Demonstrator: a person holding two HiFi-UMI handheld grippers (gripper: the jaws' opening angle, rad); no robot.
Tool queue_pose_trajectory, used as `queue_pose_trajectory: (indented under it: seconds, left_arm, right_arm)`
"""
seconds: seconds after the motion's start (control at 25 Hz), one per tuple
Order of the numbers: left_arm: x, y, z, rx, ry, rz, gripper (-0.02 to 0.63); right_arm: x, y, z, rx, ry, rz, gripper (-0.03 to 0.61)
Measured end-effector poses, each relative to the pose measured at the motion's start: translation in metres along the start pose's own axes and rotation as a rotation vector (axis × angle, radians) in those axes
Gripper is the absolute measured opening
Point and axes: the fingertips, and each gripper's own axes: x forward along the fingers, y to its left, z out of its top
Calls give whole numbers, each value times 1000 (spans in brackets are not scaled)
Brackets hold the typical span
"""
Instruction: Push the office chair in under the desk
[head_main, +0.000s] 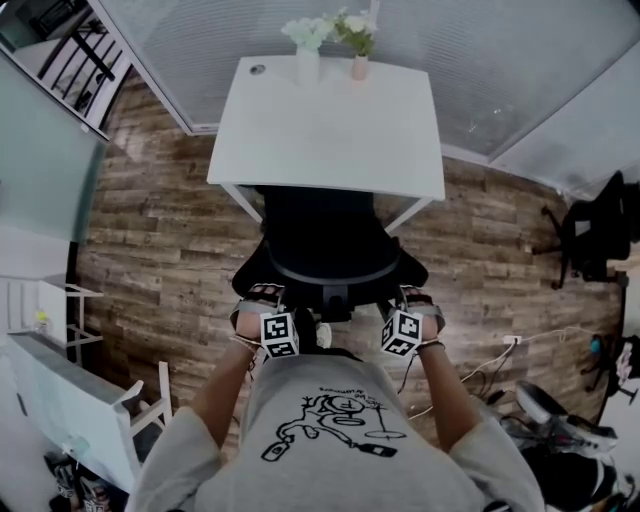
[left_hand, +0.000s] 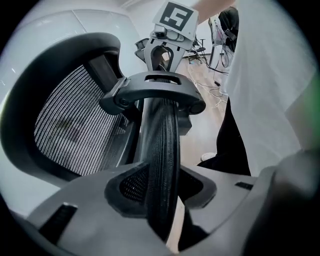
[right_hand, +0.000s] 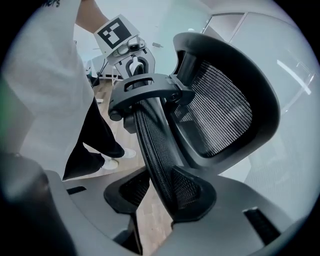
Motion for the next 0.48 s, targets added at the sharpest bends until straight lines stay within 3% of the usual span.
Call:
queue_pose_trajectory:
  seconds: [0.16, 0.36, 0.48]
  left_arm:
    - [0, 0, -2, -3, 2, 5, 141]
    - [-1, 0, -4, -13, 35, 47, 200]
    - [-10, -4, -4, -40, 25, 44, 202]
  right_arm:
    - [1, 0, 2, 3, -10, -10, 157]
    - [0, 8, 6, 22, -18, -20, 176]
    - [-8, 11, 12, 46, -26, -11, 183]
